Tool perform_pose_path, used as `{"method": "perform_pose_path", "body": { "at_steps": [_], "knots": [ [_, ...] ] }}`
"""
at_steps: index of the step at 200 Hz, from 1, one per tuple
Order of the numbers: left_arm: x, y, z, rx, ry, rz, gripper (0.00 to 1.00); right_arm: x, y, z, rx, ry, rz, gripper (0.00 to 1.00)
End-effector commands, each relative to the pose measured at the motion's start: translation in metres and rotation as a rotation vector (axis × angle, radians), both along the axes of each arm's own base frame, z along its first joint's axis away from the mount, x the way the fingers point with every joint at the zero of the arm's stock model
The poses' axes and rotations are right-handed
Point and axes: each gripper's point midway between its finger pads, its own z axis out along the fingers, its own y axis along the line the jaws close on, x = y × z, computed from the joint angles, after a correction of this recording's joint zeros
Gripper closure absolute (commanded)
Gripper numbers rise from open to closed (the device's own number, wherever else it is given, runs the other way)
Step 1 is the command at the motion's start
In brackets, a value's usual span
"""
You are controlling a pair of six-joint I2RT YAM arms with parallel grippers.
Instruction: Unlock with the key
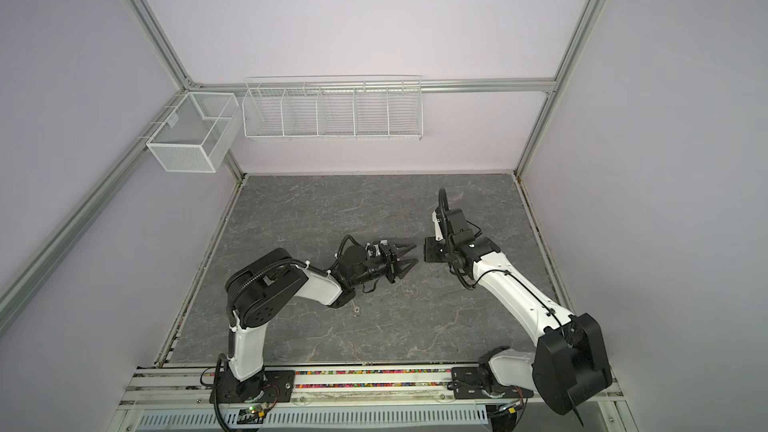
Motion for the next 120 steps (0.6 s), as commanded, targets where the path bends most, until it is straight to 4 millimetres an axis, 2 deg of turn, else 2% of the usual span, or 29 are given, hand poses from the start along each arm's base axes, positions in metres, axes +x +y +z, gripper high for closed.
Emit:
{"method": "perform_pose_path", "body": {
  "at_steps": [1,46,120],
  "knots": [
    [0.007,-0.004,0.003,-0.063,0.049,0.040,0.48,0.002,0.009,0.022,0.041,-0.069,0.037,0.93],
    [0.004,-0.018,0.003,-0.082,0.063,0.021,0.48,0.001,0.013,0.034,0.085,-0.108,0.044,0.93],
    [0.008,-0.022,0.008,-0.105,0.068,0.036,0.49,-0.003,0.031,0.040,0.129,-0.136,0.088,0.93]
  ]
}}
